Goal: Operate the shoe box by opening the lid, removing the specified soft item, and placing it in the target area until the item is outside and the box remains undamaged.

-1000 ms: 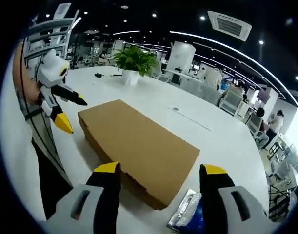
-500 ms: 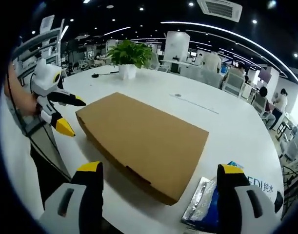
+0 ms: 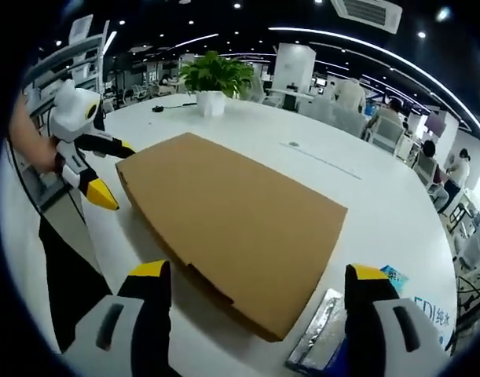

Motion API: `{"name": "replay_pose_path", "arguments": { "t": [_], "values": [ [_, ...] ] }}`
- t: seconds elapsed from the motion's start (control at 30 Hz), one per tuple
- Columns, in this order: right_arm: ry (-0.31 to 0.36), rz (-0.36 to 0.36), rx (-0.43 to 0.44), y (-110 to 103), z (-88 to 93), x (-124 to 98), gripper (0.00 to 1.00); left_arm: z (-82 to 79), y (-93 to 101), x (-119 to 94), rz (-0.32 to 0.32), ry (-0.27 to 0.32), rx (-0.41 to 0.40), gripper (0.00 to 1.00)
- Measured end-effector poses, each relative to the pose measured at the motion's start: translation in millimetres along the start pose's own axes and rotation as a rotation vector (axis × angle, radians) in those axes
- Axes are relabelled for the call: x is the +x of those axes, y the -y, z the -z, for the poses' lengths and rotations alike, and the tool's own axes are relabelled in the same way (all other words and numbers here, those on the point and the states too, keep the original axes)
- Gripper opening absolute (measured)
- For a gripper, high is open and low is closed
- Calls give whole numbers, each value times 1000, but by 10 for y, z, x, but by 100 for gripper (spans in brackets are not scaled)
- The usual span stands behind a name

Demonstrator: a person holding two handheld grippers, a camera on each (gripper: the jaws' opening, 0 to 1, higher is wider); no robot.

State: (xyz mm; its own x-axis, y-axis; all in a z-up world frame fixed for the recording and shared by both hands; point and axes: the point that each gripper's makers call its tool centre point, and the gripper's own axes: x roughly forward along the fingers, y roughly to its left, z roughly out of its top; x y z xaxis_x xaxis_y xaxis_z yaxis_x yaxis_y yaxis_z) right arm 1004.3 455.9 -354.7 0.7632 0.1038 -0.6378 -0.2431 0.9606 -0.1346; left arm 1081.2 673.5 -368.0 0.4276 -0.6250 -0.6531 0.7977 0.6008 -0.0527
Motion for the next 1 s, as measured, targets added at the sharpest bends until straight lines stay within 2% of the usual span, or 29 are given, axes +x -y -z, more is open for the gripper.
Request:
{"name": "replay_pose_path", "arguments": {
  "t": [0.1, 0.17, 0.23, 0.33, 0.4, 0.53, 0.57, 0.6, 0.67, 1.0],
  "values": [
    [4, -5, -6, -6, -16, 1, 89, -27, -18, -4, -7, 7, 5, 97],
    [7, -10, -1, -14, -22, 5, 87, -60, -10, 5, 1, 17, 8, 91],
    [8, -39, 0, -59, -28, 7, 83, -67, 4, 32, 3, 7, 20, 87],
    [15, -42, -6, -61, -48, 12, 82, -30, -24, 68, 10, -14, 13, 82],
    [19, -47, -4, -62, -56, 10, 82, 3, 0, 61, 13, -35, 11, 73],
    [35, -61, 5, -69, -67, 14, 79, 22, 107, 76, 47, -40, 20, 60],
    [29, -60, 4, -67, -61, 15, 79, 49, 92, 96, 31, -52, 2, 60],
    [30, -59, 6, -66, -62, 18, 79, 108, 104, 114, 37, -95, -32, 59],
    [33, -56, 8, -66, -65, 23, 80, 70, 89, 137, 36, -85, -23, 59],
    [23, -56, 20, 3, -107, 83, 80, 4, 64, 207, 30, -112, -7, 59]
  ]
}}
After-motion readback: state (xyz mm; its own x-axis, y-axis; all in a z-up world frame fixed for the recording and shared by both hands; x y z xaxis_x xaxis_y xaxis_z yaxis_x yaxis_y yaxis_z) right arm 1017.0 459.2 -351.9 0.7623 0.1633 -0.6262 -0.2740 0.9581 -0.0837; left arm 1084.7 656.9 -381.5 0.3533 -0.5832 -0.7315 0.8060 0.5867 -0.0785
